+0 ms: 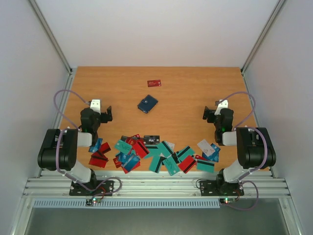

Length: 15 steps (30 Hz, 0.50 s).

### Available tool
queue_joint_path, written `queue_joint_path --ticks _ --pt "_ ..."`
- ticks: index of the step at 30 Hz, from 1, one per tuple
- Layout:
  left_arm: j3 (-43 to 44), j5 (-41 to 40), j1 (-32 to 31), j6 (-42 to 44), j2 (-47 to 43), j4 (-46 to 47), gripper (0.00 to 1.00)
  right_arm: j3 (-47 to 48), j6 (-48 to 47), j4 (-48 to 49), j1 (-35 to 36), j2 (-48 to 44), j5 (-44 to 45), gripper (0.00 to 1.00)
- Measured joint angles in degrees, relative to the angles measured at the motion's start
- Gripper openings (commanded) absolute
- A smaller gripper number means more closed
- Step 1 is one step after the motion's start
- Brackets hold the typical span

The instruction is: Put the credit cards into the card holder

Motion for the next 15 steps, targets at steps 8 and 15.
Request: queue_joint_path --ticks 8,15 --pt "0.0 -1.46 -0.02 -0.07 -1.75 -1.77 0.99 0.0 0.0 0.0 -0.17 0.0 -1.27 0.98" --pt "4.37 -4.55 -0.11 -2.05 -14.21 -14.14 0.99 0.04 0.11 -0.04 -0.11 0.0 -0.79 0.99"
